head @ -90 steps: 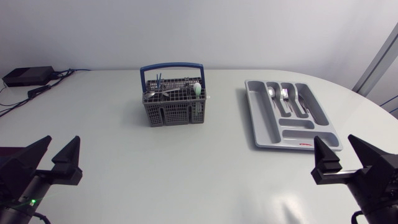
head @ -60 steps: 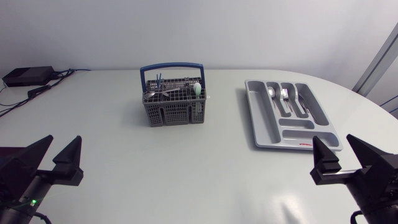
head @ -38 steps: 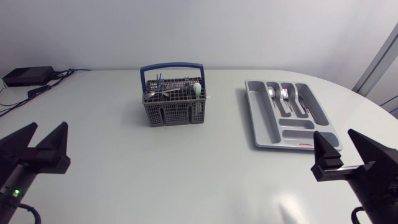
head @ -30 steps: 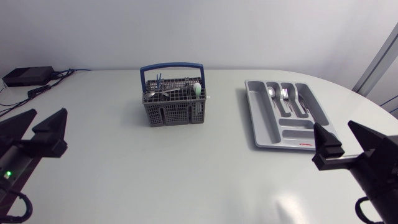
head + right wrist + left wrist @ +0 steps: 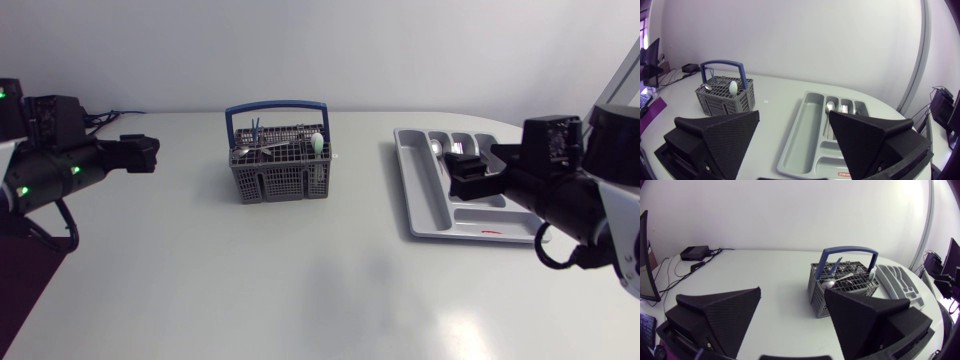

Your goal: Unload the cutlery basket into the drawer organizer.

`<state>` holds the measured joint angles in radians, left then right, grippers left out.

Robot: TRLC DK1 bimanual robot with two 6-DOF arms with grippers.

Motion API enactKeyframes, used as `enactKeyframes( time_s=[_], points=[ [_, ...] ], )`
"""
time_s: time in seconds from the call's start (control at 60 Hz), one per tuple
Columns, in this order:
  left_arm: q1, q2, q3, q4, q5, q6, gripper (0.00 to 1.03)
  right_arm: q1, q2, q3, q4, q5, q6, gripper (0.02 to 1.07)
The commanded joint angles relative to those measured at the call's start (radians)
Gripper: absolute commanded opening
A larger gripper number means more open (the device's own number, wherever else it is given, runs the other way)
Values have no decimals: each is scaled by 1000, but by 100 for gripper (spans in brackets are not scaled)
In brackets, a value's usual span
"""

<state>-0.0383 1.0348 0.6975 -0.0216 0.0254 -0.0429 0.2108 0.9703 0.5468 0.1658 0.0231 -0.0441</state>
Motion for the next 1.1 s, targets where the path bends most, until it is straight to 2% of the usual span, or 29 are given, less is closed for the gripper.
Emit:
enactKeyframes(
  time_s=[0.0, 0.117, 0.2, 0.3, 0.333, 0.417, 0.533, 0.633, 0.783, 0.917, 1.0, 1.083],
  points=[
    [9, 100, 105, -34, 10, 46, 94, 42, 94, 85, -38, 3, -51, 102],
    [8, 260, 227, -117, 10, 253, 91, 82, 235, 206, -98, 1, -71, 102],
    [3, 380, 318, -201, 24, 279, 91, 108, 312, 274, -121, 0, -88, 102],
    [28, 482, 399, -294, 139, 379, 93, 139, 395, 352, -155, -6, -223, 102],
    [35, 508, 413, -299, 183, 394, 92, 151, 426, 381, -167, -6, -306, 102],
    [48, 550, 422, -287, 255, 436, 93, 164, 498, 453, -218, -18, -341, 102],
    [51, 617, 451, -273, 338, 479, 92, 164, 628, 550, -219, -64, -387, 102],
    [58, 662, 482, -268, 377, 499, 92, 145, 731, 676, -275, -189, -362, 102],
    [61, 694, 502, -268, 427, 523, 92, 136, 849, 829, -279, -261, -332, 102],
    [67, 717, 505, -267, 470, 554, 92, 154, 964, 978, -290, -276, -293, 89],
    [71, 734, 511, -262, 501, 555, 92, 164, 1038, 1081, -338, -302, -281, 88],
    [67, 755, 517, -261, 518, 569, 91, 170, 1088, 1151, -347, -301, -260, 80]
  ],
)
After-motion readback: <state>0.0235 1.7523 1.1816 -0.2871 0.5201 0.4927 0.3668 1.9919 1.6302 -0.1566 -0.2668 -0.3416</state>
